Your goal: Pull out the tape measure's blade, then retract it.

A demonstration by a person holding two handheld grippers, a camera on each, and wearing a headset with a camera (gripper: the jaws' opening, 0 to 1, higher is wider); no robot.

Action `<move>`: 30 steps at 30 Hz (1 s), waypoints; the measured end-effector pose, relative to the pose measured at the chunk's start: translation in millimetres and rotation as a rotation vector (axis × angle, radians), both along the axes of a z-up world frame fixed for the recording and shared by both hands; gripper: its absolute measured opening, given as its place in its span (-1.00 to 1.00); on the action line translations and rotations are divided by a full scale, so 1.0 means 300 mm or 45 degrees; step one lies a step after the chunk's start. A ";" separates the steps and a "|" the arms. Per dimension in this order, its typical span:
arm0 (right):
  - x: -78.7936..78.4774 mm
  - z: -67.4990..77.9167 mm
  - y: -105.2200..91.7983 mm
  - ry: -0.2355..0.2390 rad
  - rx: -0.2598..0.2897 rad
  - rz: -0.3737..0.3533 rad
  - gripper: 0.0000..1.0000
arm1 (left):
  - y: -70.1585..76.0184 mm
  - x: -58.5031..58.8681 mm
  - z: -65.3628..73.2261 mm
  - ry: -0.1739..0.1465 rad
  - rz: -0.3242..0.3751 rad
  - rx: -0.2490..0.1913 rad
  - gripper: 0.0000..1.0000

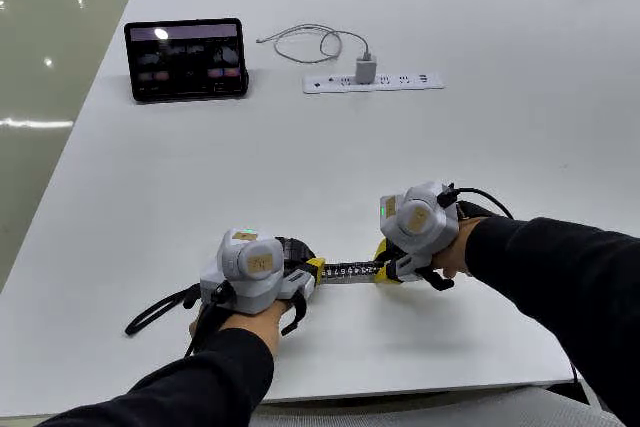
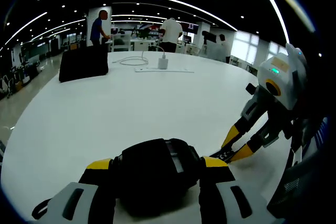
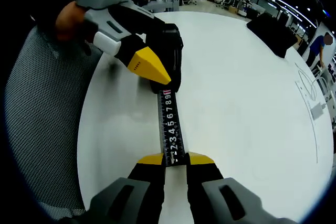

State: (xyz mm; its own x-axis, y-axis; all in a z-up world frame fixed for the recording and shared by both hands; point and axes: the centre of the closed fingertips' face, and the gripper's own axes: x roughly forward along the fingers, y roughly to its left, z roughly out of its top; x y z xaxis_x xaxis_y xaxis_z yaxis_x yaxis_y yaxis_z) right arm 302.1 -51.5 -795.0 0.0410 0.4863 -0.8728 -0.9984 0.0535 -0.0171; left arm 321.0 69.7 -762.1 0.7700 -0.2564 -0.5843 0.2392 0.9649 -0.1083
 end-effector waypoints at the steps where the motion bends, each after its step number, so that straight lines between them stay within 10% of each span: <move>1: 0.000 0.000 0.001 0.001 0.003 -0.003 -0.78 | 0.000 0.000 0.000 0.000 0.000 0.000 0.21; 30: -0.005 -0.008 0.057 0.011 0.020 0.006 -0.78 | 0.000 -0.002 0.000 0.014 -0.002 -0.007 0.20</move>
